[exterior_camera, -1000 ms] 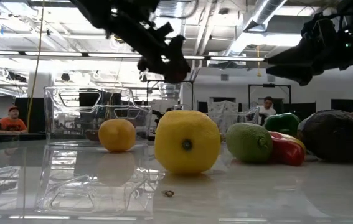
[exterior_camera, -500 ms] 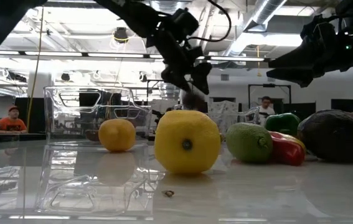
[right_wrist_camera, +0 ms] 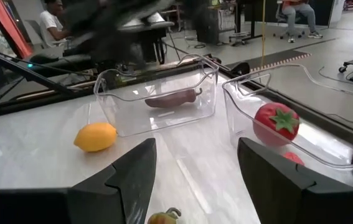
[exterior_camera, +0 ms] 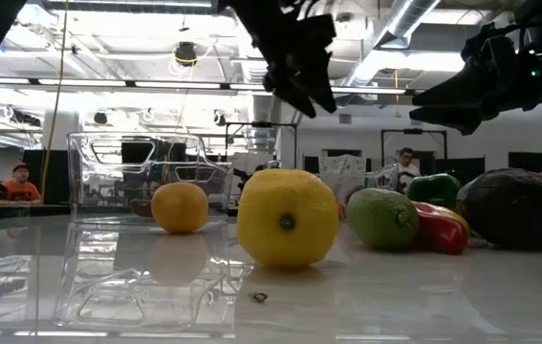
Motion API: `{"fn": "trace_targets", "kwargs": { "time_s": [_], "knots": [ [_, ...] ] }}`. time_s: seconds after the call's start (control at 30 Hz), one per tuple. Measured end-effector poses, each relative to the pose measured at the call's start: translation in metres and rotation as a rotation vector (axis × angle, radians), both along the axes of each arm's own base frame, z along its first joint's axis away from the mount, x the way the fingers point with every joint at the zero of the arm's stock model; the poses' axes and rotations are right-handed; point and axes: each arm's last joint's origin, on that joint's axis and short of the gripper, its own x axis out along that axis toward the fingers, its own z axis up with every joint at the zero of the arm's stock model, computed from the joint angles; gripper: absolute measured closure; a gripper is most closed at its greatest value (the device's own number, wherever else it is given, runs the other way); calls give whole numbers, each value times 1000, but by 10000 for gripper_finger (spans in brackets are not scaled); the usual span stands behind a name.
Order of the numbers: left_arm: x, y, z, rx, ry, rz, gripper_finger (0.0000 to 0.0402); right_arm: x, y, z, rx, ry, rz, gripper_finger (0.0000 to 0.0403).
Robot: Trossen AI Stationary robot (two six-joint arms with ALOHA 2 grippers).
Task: Sort produce into baskets
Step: Put the bottom yellow lemon into the right transparent bin
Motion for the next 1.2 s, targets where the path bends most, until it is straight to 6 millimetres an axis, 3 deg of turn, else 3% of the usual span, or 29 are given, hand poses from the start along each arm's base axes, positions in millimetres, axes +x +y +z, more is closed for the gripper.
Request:
{"fn": "trace_targets", "kwargs": {
  "time_s": [0.2, 0.33, 0.5, 0.67, 0.87, 1.0, 1.2],
  "knots": [
    [-4, -87, -11, -64, 105, -157, 27, 0, 0, 1, 9, -10, -1, 149],
    [-2, -125, -20, -68, 7, -172, 27, 0, 0, 3, 23, -42, -2, 149],
    [-1, -146, -49, -154, -78, -114, 27, 0, 0, 3, 31, -41, -3, 149],
    [-1, -167, -77, -251, 20, -181, 27, 0, 0, 2, 33, -27, -4, 149],
    [-15, -207, -82, -404, 118, -374, 27, 0, 0, 0, 24, -9, -3, 149],
    [-25, -226, -85, -311, 137, -393, 27, 0, 0, 0, 24, -8, -4, 149],
    [-24, -243, -106, -175, 131, -405, 27, 0, 0, 0, 36, -12, -5, 149]
  ]
}}
